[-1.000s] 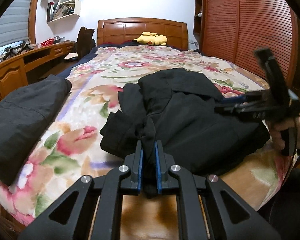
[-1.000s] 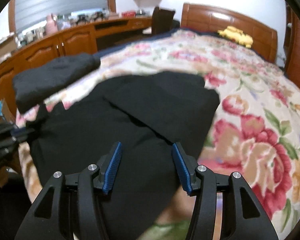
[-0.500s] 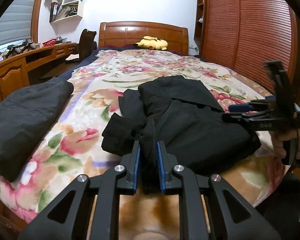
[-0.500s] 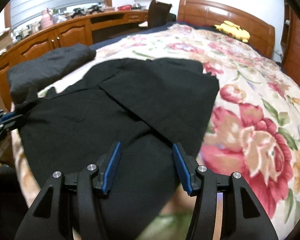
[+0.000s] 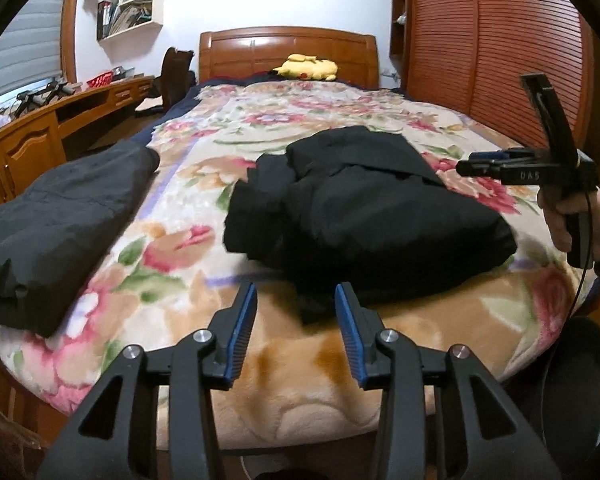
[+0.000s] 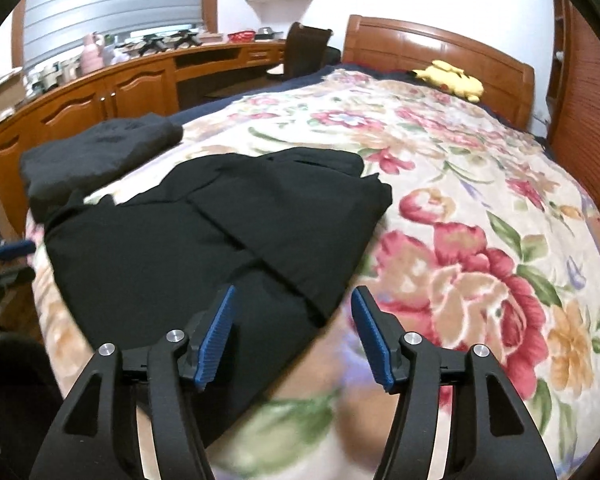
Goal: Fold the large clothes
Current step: 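Fold the gripped side inward with the left tool and open, then close both tools on the folded black coat bundle, then lift the coat bundle with both tools and carry it toward the desk-side bed edge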
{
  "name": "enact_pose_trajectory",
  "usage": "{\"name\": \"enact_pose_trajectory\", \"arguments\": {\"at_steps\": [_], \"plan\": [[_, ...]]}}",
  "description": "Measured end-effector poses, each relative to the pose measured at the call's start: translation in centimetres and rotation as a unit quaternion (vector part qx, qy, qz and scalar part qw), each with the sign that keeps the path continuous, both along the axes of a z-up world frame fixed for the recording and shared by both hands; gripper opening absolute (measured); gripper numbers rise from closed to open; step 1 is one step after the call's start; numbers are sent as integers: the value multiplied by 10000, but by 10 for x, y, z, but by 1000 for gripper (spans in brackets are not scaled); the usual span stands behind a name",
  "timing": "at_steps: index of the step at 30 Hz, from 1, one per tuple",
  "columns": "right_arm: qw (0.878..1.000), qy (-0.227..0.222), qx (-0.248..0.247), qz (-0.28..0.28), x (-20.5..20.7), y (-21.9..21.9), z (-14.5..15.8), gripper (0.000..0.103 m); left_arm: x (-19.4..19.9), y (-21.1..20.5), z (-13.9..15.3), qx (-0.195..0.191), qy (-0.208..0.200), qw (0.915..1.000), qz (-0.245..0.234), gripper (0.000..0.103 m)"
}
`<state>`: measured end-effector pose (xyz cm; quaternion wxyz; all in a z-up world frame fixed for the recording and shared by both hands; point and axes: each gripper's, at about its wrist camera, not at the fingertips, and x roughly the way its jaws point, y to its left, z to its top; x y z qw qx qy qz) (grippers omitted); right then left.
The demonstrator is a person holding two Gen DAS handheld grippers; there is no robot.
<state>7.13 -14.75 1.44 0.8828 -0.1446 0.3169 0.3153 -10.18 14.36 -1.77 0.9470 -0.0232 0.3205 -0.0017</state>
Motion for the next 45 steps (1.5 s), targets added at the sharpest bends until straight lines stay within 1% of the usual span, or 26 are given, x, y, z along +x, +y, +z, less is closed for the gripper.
{"name": "enact_pose_trajectory", "arguments": {"at_steps": [2, 4, 6, 11, 18, 24, 29, 34, 35, 36, 38, 39, 40, 41, 42, 43, 44, 45], "plan": [[10000, 14, 28, -29, 9, 1, 0, 67, 0, 4, -1, -41, 13, 10000, 59, 39], [10000, 35, 48, -68, 17, 2, -1, 74, 1, 7, -2, -65, 28, 9999, 96, 39], [9999, 60, 25, -111, 25, 4, -4, 77, 1, 9, -3, -62, 44, 9999, 109, 39], [9998, 98, -47, -191, 45, 9, -8, 78, 4, 11, -7, -83, 93, 9999, 106, 39], [9990, 153, -47, -412, 86, 15, -10, 81, 7, 6, -17, -265, 143, 9995, -23, 39], [9978, 381, 76, -543, 123, 20, -14, 86, 16, 3, -28, -387, 207, 9990, -79, 39], [9954, 741, 257, -544, 147, 24, -24, 89, 18, 7, -31, -580, 156, 9981, -124, 39], [9867, 1460, 589, -402, 162, 26, -42, 90, 16, 5, -31, -585, 103, 9981, -147, 39], [9826, 1683, 719, -306, 165, 26, -48, 90, 15, 4, -30, -569, 92, 9982, -151, 37], [9799, 1811, 798, -239, 166, 27, -50, 90, 14, 2, -30, -578, 80, 9981, -173, 35], [9790, 1849, 837, -189, 164, 30, -53, 88, 14, 2, -29, -635, 66, 9978, -202, 30], [9791, 1839, 851, -177, 163, 31, -51, 85, 14, 2, -29, -662, 64, 9976, -214, 28], [9788, 1849, 874, -145, 162, 31, -51, 79, 15, 1, -29, -709, 66, 9972, -235, 22], [9792, 1829, 865, -122, 159, 31, -49, 76, 16, 2, -29, -822, 69, 9961, -303, 13], [9802, 1793, 834, -106, 158, 31, -47, 69, 17, 1, -29, -928, 82, 9950, -371, 9], [9813, 1752, 789, -77, 156, 32, -45, 60, 17, 0, -28, -954, 90, 9946, -385, 7], [9832, 1671, 732, -63, 153, 32, -41, 55, 17, -1, -27, -891, 69, 9952, -387, 3], [9853, 1560, 695, -56, 149, 31, -37, 45, 15, -3, -26, -824, 42, 9958, -386, 2]]}}
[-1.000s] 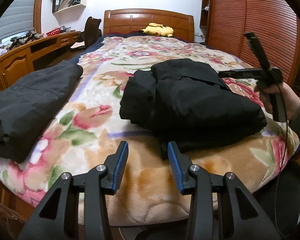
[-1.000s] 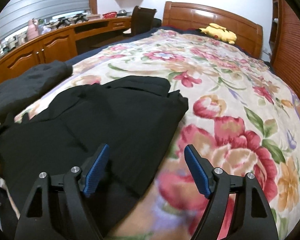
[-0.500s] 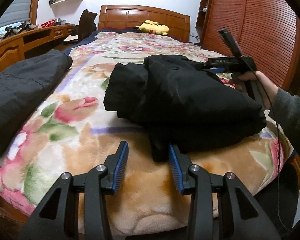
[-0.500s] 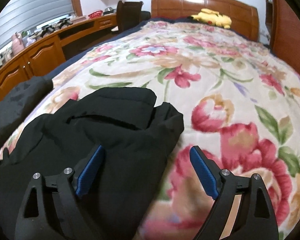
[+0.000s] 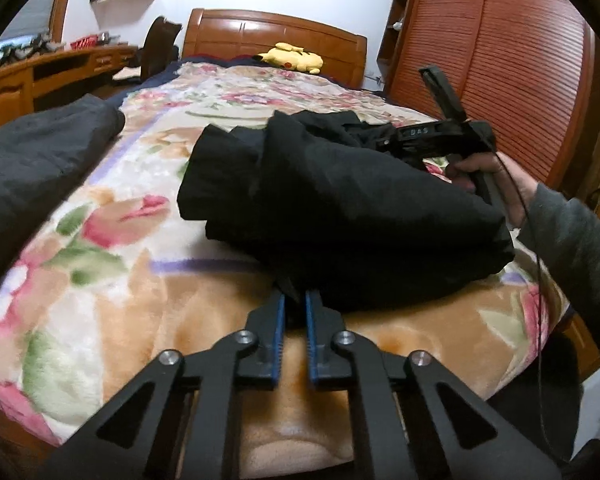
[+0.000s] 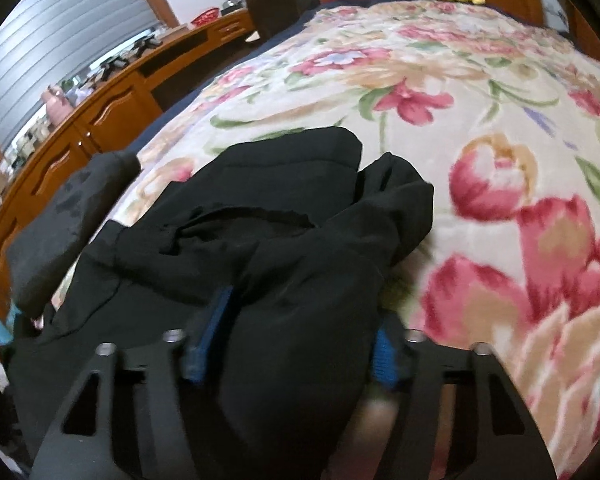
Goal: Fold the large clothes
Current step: 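Lift the coat bundle with both tools and carry it toward the desk-side bed edge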
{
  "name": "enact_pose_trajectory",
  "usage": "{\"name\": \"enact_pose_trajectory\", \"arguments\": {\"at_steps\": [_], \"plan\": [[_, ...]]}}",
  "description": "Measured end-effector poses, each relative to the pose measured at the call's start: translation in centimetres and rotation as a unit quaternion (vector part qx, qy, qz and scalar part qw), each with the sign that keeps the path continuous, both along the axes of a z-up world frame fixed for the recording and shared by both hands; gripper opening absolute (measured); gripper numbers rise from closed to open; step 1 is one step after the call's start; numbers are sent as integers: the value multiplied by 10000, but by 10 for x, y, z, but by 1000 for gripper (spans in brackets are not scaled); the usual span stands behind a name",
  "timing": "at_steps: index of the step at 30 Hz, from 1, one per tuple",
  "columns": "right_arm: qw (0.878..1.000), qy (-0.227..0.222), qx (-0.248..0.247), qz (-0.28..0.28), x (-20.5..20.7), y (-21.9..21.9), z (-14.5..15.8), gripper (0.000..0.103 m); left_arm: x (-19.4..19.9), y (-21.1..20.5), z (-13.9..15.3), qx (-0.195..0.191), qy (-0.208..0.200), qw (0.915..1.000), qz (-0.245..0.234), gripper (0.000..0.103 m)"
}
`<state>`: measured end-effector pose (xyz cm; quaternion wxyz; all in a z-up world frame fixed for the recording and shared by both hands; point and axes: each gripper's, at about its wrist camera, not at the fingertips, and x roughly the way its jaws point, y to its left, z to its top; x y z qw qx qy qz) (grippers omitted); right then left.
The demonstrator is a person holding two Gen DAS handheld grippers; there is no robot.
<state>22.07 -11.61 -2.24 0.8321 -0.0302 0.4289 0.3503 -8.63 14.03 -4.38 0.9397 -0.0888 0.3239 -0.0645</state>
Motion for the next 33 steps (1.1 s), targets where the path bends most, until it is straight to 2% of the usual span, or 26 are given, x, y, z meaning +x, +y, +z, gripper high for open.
{"name": "enact_pose_trajectory", "arguments": {"at_steps": [1, 3, 7, 21, 28, 33], "plan": [[9999, -108, -8, 11, -4, -1, 5, 36, -2, -1, 2, 43, -29, 10000, 9, 1], [9994, -333, -7, -21, -11, -2, 16, 27, -7, -4, 8, 132, -147, 9998, 41, 0], [9976, -678, -152, -80, -29, 4, 35, 20, -18, -3, 20, 329, -383, 9987, 47, 0], [9869, -1571, -350, 116, -79, 62, 93, 15, -41, 63, 62, 662, -983, 9919, 450, 0], [9777, -2022, -416, 375, -93, 126, 130, 15, -48, 123, 98, 884, -1222, 9850, 839, 0], [9720, -2240, -354, 619, -98, 186, 151, 15, -57, 175, 115, 1321, -1296, 9743, 1285, 0]]}}
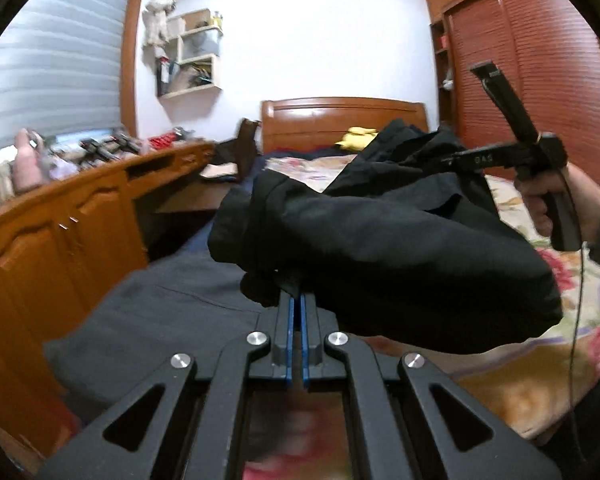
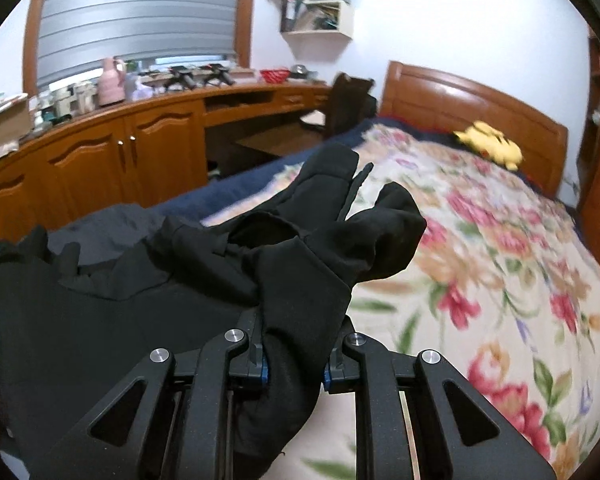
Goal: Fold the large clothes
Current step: 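Lift the coat bundle with both tools and carry it toward the desk-side bed edge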
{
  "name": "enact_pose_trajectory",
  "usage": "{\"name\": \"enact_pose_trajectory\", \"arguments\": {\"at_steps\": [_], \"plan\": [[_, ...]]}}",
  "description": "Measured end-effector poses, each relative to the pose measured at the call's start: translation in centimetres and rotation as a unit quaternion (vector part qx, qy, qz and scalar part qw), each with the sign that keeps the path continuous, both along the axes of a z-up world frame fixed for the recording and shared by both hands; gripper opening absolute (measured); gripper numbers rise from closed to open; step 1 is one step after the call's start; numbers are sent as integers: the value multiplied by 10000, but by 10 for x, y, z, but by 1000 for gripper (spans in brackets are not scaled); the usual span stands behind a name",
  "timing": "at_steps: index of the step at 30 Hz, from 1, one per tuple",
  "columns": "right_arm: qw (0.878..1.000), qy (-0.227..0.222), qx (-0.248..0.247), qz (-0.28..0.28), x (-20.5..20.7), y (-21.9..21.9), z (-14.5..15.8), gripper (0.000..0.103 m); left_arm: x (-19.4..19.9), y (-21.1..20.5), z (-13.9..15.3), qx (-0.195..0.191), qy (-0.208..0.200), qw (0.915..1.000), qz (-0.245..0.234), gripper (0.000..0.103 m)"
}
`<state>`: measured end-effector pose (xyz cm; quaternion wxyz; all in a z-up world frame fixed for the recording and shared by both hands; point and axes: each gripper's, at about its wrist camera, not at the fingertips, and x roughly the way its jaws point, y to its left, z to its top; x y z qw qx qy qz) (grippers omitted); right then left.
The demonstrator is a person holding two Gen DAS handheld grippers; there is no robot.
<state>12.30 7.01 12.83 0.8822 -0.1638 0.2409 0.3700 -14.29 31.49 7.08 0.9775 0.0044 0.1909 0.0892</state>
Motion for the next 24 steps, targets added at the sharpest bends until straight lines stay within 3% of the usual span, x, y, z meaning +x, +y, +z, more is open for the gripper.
{"name": "enact_pose_trajectory", "arguments": {"at_steps": [6, 15, 19, 24], "plan": [[9990, -153, -32, 411, -12, 88, 10, 15, -14, 63, 6, 190, 33, 9974, 694, 0], [9946, -199, -75, 1015, -33, 195, -1, 15, -36, 137, -13, 240, 272, 9871, 1557, 0], [9943, 81, -45, 1063, -34, 232, -27, 16, -39, 160, -38, 59, 537, 9818, 1823, 0], [9949, 236, -722, 668, -31, 258, -73, 24, -41, 158, -51, -64, 610, 9802, 1885, 1]]}}
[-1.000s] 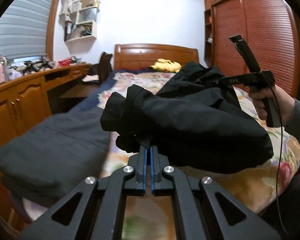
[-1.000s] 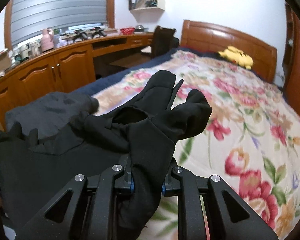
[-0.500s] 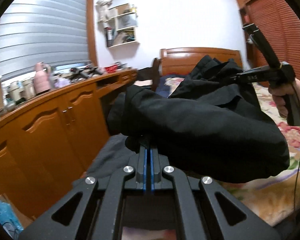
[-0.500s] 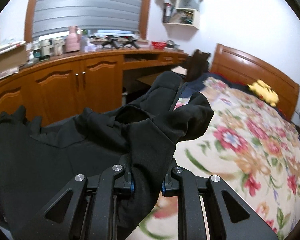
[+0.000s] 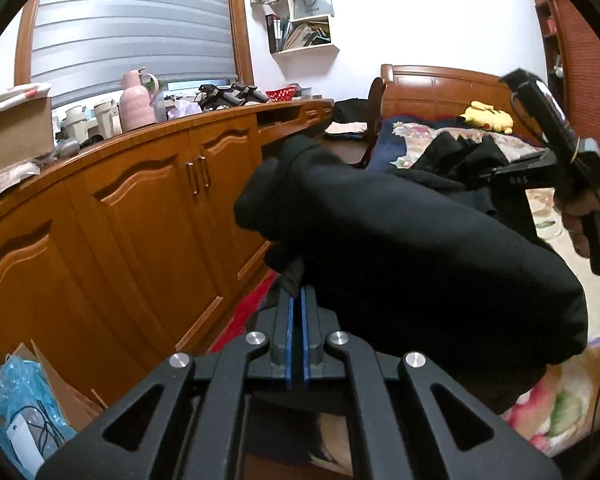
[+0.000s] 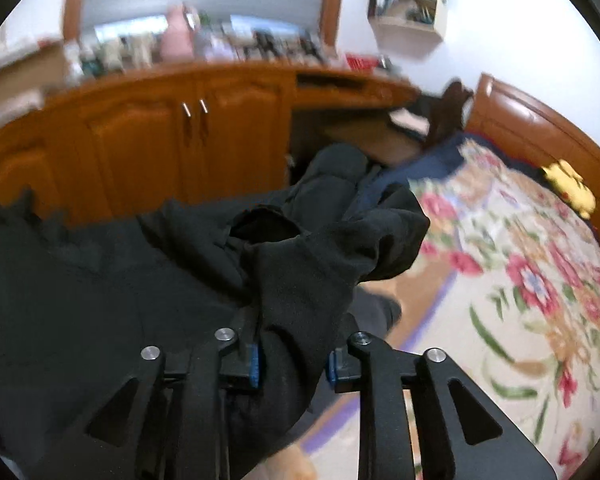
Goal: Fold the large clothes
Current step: 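Lift the coat bundle with both tools and carry it toward the desk-side bed edge, then lower the coat bundle onto the bed edge and open both tools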
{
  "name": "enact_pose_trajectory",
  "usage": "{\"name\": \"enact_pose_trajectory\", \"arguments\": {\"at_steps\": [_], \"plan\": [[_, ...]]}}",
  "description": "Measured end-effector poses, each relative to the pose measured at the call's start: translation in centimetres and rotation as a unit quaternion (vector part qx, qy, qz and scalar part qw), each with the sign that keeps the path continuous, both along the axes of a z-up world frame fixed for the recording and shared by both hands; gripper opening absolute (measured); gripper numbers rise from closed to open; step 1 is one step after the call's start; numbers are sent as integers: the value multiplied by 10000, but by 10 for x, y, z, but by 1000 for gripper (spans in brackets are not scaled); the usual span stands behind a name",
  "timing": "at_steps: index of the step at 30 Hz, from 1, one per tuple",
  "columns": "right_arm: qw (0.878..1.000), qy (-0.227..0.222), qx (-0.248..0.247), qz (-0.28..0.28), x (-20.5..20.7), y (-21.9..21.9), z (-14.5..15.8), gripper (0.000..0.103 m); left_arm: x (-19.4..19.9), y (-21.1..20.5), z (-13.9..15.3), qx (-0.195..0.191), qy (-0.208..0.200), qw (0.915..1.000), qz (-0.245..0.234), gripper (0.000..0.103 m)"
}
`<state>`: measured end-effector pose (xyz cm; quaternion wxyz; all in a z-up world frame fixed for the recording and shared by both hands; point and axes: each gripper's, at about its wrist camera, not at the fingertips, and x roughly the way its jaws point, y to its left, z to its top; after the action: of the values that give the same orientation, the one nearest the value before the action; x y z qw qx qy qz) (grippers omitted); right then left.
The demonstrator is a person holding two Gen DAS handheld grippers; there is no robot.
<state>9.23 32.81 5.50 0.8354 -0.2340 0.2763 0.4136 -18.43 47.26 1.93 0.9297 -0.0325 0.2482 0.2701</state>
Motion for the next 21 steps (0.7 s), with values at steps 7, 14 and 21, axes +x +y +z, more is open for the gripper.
{"name": "enact_pose_trajectory", "arguments": {"at_steps": [7, 14, 21], "plan": [[9998, 21, 190, -14, -1, -30, 6, 70, -18, -16, 18, -22, -217, 9997, 80, 4], [9978, 101, 583, 284, -33, -70, 9, 75, -17, -44, 53, -43, -576, 9981, -231, 29], [9962, 89, 694, 510, -59, -113, 11, 75, 10, -70, 68, 0, -483, 9975, -515, 46]]}}
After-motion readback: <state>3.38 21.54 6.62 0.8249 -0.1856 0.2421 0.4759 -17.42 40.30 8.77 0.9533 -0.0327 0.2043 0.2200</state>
